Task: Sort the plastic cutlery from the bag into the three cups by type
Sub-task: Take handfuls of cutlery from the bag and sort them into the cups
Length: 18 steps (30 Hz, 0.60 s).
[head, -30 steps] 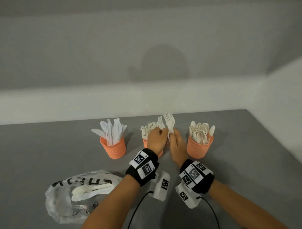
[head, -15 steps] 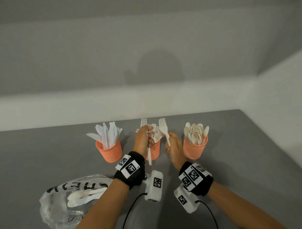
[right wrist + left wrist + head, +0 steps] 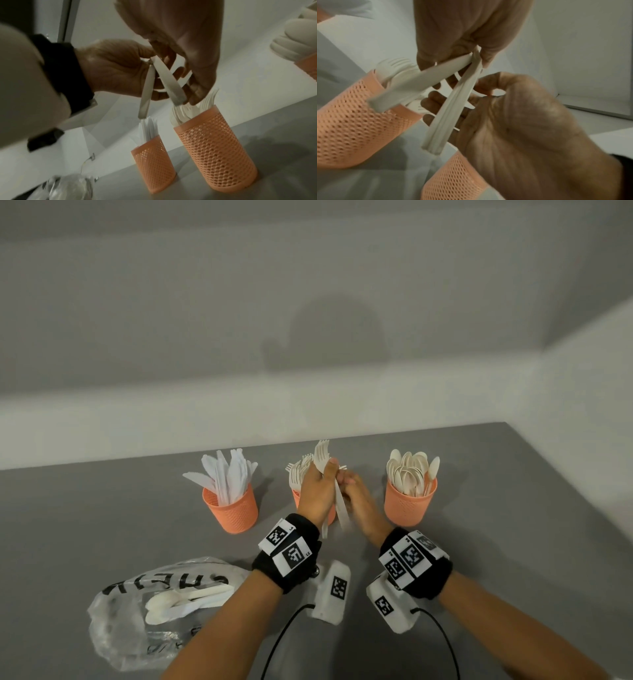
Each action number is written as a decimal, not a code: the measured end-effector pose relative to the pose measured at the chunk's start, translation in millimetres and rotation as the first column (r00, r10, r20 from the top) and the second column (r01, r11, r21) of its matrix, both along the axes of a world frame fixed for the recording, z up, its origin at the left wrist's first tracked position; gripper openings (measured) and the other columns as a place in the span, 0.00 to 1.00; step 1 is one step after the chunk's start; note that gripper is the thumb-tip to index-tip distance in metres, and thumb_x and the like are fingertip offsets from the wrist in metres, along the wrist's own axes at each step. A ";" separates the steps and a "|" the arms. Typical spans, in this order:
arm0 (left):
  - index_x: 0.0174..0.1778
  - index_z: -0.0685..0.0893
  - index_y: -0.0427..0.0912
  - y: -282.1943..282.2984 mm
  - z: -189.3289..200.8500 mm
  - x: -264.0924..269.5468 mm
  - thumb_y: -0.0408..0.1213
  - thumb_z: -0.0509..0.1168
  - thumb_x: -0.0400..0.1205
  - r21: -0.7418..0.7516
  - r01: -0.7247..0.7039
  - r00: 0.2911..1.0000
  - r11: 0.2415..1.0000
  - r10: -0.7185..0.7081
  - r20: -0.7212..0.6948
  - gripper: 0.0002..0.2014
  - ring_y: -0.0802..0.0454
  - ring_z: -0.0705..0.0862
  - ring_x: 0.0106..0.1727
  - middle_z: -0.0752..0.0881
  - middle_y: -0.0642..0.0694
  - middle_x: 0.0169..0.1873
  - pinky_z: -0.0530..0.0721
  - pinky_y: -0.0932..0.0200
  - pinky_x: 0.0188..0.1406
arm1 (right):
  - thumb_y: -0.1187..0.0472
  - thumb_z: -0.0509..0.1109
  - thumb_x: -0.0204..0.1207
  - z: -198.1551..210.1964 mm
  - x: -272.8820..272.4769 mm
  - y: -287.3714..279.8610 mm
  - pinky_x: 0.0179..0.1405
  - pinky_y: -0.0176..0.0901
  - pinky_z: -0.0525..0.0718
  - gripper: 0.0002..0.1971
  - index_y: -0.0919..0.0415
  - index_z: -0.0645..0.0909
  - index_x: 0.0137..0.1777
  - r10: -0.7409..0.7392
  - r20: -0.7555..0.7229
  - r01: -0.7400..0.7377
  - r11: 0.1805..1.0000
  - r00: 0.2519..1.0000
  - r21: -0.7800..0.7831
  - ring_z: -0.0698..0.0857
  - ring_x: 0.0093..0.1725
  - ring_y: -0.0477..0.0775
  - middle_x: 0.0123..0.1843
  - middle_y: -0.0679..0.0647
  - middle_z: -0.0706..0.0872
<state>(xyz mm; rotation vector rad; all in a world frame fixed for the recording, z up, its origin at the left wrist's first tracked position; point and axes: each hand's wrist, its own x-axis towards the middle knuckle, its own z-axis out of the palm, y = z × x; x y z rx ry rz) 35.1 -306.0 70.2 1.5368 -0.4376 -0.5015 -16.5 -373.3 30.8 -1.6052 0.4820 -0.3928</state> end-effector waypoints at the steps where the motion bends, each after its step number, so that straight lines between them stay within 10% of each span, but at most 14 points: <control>1: 0.47 0.75 0.35 0.6 0.7 0.8 0.39 0.51 0.87 0.013 -0.005 0.999 1.000 0.005 0.040 0.13 0.52 0.82 0.35 0.80 0.36 0.37 0.82 0.67 0.33 | 0.53 0.57 0.80 3.4 2.5 -0.4 0.44 0.41 0.80 0.08 0.54 0.74 0.53 0.002 0.032 -0.006 0.994 0.999 0.105 0.83 0.41 0.40 0.42 0.47 0.82; 7: 0.46 0.79 0.45 6.4 -3.3 10.5 0.47 0.48 0.87 0.162 0.028 0.981 0.986 -0.058 0.183 0.16 0.46 0.84 0.52 0.84 0.42 0.45 0.80 0.52 0.58 | 0.71 0.54 0.80 27.7 12.5 9.2 0.52 0.44 0.81 0.18 0.62 0.66 0.68 0.020 0.108 -0.055 0.939 0.994 0.338 0.83 0.47 0.48 0.47 0.54 0.82; 13: 0.59 0.73 0.39 37.9 26.0 16.5 0.43 0.49 0.87 0.132 0.127 0.984 0.983 -0.142 0.110 0.14 0.56 0.80 0.46 0.80 0.51 0.42 0.78 0.67 0.46 | 0.71 0.49 0.72 51.3 25.2 4.8 0.19 0.33 0.69 0.09 0.61 0.69 0.40 -0.089 0.207 0.010 0.936 0.974 0.351 0.68 0.20 0.44 0.20 0.46 0.70; 18: 0.54 0.77 0.45 88.5 43.6 33.3 0.37 0.54 0.86 -0.028 -0.146 0.981 0.989 0.148 0.128 0.07 0.54 0.82 0.48 0.83 0.48 0.43 0.77 0.60 0.52 | 0.73 0.42 0.75 72.0 41.5 -11.2 0.22 0.34 0.66 0.14 0.58 0.62 0.34 -0.224 0.312 0.068 0.894 0.923 0.443 0.64 0.18 0.42 0.15 0.42 0.65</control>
